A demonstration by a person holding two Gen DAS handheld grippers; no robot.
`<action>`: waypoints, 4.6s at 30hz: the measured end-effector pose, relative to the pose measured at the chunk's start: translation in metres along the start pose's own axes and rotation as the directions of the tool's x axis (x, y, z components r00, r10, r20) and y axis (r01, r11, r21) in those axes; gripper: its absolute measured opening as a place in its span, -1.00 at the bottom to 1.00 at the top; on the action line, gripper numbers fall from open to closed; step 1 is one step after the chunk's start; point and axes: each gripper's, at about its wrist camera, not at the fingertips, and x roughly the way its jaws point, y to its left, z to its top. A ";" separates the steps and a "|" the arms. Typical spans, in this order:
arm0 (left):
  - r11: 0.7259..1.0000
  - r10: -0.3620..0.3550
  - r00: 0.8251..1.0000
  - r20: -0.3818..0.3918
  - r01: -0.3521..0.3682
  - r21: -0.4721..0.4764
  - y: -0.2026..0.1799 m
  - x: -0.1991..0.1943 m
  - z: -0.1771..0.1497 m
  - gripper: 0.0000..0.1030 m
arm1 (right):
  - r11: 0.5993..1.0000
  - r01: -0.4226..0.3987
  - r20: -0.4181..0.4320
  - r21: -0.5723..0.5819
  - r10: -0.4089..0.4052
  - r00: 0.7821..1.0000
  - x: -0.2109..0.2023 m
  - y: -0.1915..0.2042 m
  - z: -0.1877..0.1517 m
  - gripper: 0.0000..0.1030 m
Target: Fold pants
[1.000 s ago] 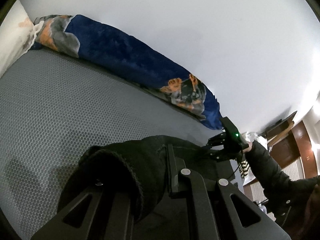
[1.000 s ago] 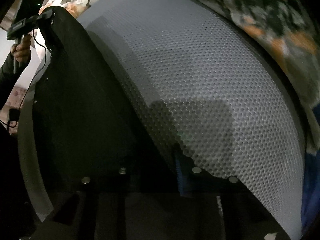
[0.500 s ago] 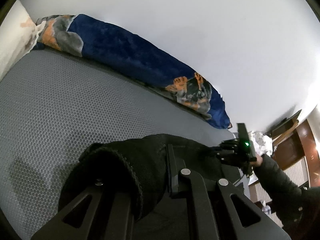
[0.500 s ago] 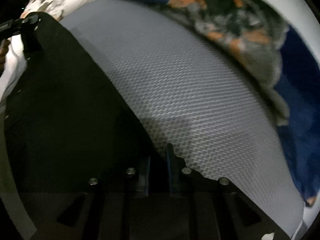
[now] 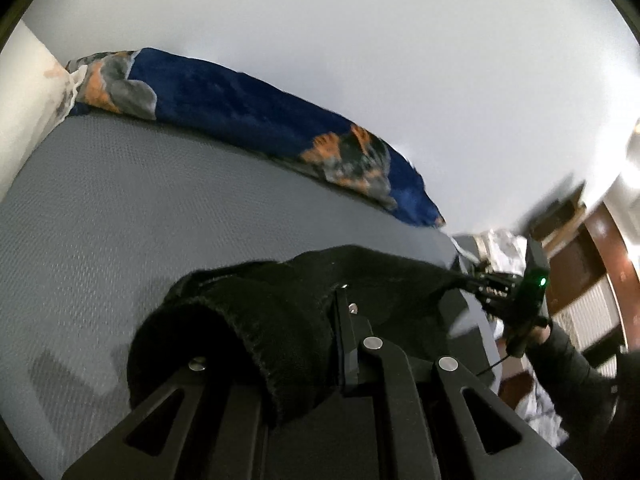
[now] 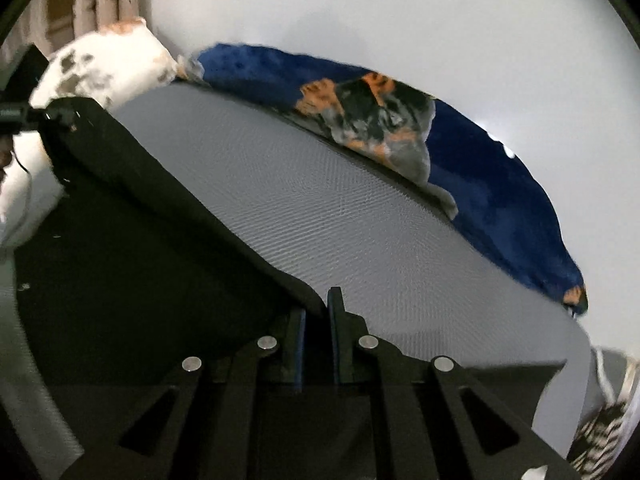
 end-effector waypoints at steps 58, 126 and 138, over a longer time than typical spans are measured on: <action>0.927 0.122 0.978 -0.171 -0.174 -0.331 0.015 -0.055 -0.129 -0.56 | 0.974 -0.183 -0.149 0.131 0.202 0.968 -0.051 0.119 -0.186 -0.85; 0.876 0.179 0.876 -0.448 0.065 0.477 -0.202 0.131 -0.220 -0.81 | 0.845 -0.341 0.000 0.412 0.374 0.927 -0.068 0.070 -0.193 -0.36; 0.928 0.141 0.883 -0.447 0.039 0.369 -0.185 0.129 -0.222 -0.81 | 0.456 -0.156 0.108 0.876 0.129 0.986 -0.046 -0.119 -0.299 -0.33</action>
